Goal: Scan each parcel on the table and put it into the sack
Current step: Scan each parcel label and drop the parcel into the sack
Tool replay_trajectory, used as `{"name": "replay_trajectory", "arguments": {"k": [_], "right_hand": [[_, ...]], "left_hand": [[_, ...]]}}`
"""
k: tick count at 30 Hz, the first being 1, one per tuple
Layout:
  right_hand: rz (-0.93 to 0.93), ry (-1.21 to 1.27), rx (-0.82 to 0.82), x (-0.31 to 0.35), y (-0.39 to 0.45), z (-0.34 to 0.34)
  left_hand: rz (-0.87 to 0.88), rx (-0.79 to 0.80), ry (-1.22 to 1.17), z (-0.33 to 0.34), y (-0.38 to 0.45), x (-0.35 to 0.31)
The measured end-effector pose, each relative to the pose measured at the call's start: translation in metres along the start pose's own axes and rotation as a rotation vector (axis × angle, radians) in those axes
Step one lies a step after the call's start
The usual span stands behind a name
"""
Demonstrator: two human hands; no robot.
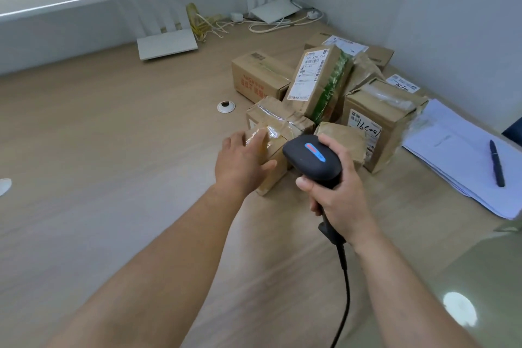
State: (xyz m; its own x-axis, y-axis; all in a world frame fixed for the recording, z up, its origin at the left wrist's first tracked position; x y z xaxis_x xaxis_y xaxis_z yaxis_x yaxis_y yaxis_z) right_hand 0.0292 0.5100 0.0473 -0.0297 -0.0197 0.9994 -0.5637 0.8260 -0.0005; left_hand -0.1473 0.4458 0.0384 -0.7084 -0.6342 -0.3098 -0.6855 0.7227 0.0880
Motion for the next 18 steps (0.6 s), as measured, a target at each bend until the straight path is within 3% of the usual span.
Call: {"name": "replay_trajectory", "arguments": {"k": [10, 18], "right_hand": [[-0.011, 0.037, 0.125, 0.009, -0.042, 0.039], [-0.02, 0.0, 0.198, 0.015, -0.114, 0.104]], "left_hand": [[-0.241, 0.013, -0.084, -0.028, -0.057, 0.049], [-0.428, -0.06, -0.267, -0.057, -0.151, 0.138]]}}
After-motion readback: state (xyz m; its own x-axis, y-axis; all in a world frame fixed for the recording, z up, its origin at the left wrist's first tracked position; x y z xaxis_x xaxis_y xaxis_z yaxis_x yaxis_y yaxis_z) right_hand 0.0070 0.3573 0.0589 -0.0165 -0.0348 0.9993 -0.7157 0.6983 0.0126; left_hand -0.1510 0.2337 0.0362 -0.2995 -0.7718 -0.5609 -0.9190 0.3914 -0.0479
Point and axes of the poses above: each hand's wrist, its own y-axis towards the middle knuckle, its own z-axis out of the palm, x = y × z, the point moved 3 cm from there along y, towards the middle knuckle, and after that the axes turned 5 degrees about -x, right-handed, at the moved point
